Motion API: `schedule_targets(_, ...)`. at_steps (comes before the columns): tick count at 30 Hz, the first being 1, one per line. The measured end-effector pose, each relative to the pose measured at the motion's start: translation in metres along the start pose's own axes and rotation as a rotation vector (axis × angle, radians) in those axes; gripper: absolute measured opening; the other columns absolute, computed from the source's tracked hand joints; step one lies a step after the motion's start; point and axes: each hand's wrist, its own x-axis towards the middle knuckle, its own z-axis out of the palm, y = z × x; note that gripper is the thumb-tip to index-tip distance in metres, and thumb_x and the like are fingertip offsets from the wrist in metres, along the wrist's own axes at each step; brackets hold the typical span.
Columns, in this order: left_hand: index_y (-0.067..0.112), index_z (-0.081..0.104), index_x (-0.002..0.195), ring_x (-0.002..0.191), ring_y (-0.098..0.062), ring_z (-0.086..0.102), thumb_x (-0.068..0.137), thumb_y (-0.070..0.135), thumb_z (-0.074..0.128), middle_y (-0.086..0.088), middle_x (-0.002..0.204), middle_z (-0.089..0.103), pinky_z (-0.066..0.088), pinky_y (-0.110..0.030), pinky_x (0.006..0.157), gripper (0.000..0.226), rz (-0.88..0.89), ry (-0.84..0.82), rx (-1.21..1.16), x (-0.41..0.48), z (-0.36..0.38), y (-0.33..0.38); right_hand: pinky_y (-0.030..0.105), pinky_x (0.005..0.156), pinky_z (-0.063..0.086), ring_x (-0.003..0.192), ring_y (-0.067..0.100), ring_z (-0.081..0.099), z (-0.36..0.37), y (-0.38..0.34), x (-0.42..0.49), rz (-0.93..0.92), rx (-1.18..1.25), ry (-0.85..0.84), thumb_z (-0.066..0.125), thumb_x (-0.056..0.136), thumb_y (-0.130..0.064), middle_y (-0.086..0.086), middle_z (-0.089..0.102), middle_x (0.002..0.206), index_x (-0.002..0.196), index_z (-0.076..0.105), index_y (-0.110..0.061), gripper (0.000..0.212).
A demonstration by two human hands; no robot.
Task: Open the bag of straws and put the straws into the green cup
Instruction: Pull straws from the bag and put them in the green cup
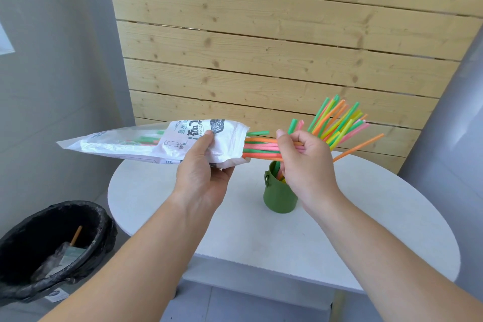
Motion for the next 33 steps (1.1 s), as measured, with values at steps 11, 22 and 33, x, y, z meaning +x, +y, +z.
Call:
schedule_targets(11, 0.006, 0.06, 0.097, 0.078, -0.024, 0.064, 0.097, 0.007, 0.063, -0.008, 0.088, 0.071, 0.044, -0.022, 0.054, 0.003, 0.002, 0.095, -0.088, 0.011, -0.007, 0.024, 0.024, 0.051, 0.028, 0.036, 0.004, 0.037, -0.041, -0.008, 0.025, -0.006, 0.001, -0.062, 0.062, 0.081, -0.055, -0.016, 0.042, 0.038, 0.065, 0.066, -0.026, 0.034)
schedule_targets(22, 0.004, 0.061, 0.092, 0.079, -0.028, 0.065, 0.098, 0.004, 0.061, -0.007, 0.067, 0.074, 0.043, -0.038, 0.089, 0.006, -0.005, 0.101, -0.096, 0.016, -0.008, 0.02, 0.02, 0.04, 0.027, 0.034, 0.003, 0.034, -0.07, -0.011, 0.035, 0.023, 0.019, -0.097, 0.064, 0.083, -0.048, -0.017, 0.04, 0.036, 0.061, 0.069, -0.03, 0.029)
schedule_targets(33, 0.004, 0.065, 0.096, 0.059, -0.024, 0.076, 0.098, 0.005, 0.062, -0.006, 0.065, 0.077, 0.065, -0.043, 0.066, 0.004, 0.02, 0.173, -0.05, 0.017, -0.012, 0.026, 0.015, 0.034, 0.029, 0.028, 0.003, 0.043, -0.104, -0.038, 0.045, -0.008, -0.066, -0.073, 0.065, 0.095, -0.036, -0.014, 0.046, 0.034, 0.072, 0.065, -0.02, 0.028)
